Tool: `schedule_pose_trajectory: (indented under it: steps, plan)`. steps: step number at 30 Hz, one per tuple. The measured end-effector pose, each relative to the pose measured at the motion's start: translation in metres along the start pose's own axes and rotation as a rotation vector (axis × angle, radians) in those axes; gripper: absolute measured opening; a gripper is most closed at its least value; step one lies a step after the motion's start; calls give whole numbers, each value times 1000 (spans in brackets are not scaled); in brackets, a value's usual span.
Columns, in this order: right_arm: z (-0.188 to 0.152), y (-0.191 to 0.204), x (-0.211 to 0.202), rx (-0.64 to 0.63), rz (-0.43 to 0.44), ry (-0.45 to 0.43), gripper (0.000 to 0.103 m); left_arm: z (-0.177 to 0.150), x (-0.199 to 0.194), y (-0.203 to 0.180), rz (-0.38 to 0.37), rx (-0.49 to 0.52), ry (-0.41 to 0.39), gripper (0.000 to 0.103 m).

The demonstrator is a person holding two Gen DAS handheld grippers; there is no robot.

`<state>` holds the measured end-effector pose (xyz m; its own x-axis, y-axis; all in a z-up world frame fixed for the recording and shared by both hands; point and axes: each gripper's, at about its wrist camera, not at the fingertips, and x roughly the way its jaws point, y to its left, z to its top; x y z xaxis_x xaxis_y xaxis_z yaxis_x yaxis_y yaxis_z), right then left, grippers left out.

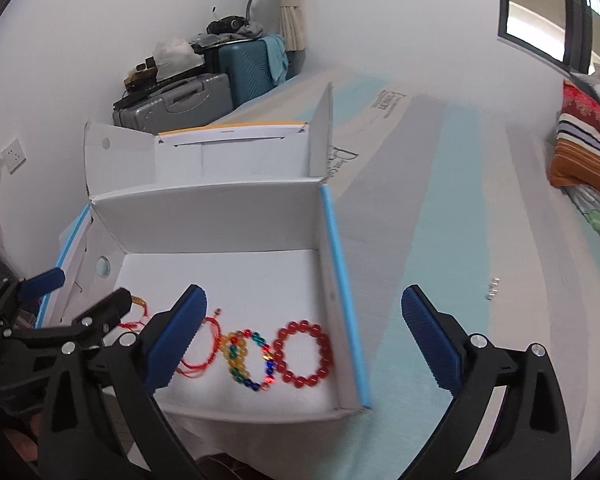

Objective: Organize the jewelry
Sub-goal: 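Move both open tools back over the pearls and wooden bracelet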

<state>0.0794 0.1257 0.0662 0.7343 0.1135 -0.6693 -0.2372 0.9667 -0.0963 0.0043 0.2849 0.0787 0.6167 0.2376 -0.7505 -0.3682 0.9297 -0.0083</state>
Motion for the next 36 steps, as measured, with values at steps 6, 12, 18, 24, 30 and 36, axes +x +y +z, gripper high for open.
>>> schedule_pose_trajectory:
  steps: [6,12,18,24,30,36]
  plan:
    - [-10,-36,-27,29,-55,-34,95,1,-12,-33,-33,41,-17,97]
    - [-23,-83,-49,79,-106,-50,95,1,-16,-67,-57,79,-21,97]
    - [-36,-126,-59,129,-153,-40,95,2,-19,-106,-91,117,-30,97]
    - [-60,-170,-71,167,-228,-50,95,2,-14,-154,-118,154,-20,97]
    - [-89,-220,-74,219,-273,-24,95,-3,-2,-207,-164,216,-8,97]
    - [-112,-261,-68,265,-304,5,95,-8,15,-256,-203,277,6,97]
